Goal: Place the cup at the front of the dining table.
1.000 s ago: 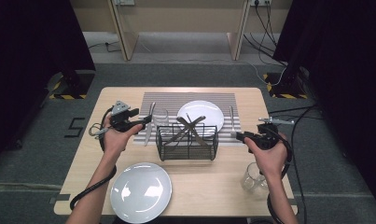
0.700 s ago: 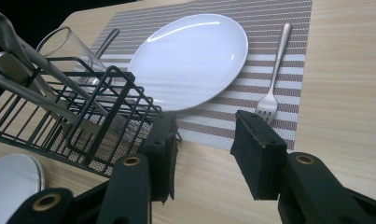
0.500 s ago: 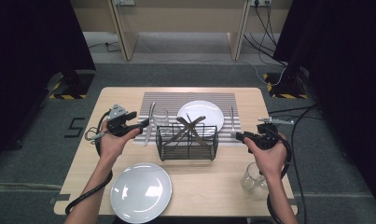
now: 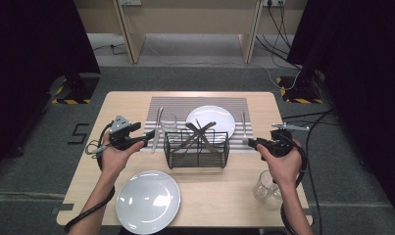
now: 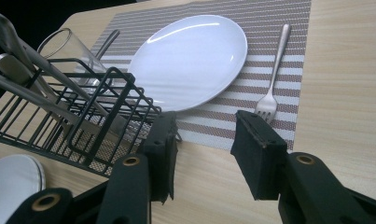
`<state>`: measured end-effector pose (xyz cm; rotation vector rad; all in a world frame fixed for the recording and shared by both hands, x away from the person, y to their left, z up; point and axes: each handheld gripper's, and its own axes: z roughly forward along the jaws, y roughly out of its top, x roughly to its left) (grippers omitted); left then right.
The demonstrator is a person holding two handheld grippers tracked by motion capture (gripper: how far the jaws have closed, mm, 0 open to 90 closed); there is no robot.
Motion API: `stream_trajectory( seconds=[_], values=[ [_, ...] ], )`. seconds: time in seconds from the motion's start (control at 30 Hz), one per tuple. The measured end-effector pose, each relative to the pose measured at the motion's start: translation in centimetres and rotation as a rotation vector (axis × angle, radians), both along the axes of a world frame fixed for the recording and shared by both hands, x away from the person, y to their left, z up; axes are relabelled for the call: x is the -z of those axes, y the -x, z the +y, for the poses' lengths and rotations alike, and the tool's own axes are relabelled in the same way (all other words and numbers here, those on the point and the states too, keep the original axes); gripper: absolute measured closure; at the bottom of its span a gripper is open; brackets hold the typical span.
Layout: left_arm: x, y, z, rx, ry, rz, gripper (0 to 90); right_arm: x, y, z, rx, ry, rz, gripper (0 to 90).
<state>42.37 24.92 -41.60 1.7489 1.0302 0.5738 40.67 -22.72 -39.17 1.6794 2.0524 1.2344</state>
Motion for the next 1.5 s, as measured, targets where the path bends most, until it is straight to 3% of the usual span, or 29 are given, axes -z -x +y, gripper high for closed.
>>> stream_trajectory(
  seconds=[1.1,1.5],
  values=[
    [1.9,3.2,2.5,-0.040,0.001,-0.012,30.2,-0.1,0.0,0.0,0.000,0.001,-0.001,58.4],
    [2.9,3.9,3.8,-0.056,0.003,0.002,30.2,-0.1,0.0,-0.1,0.004,0.001,-0.005,58.4]
  ],
)
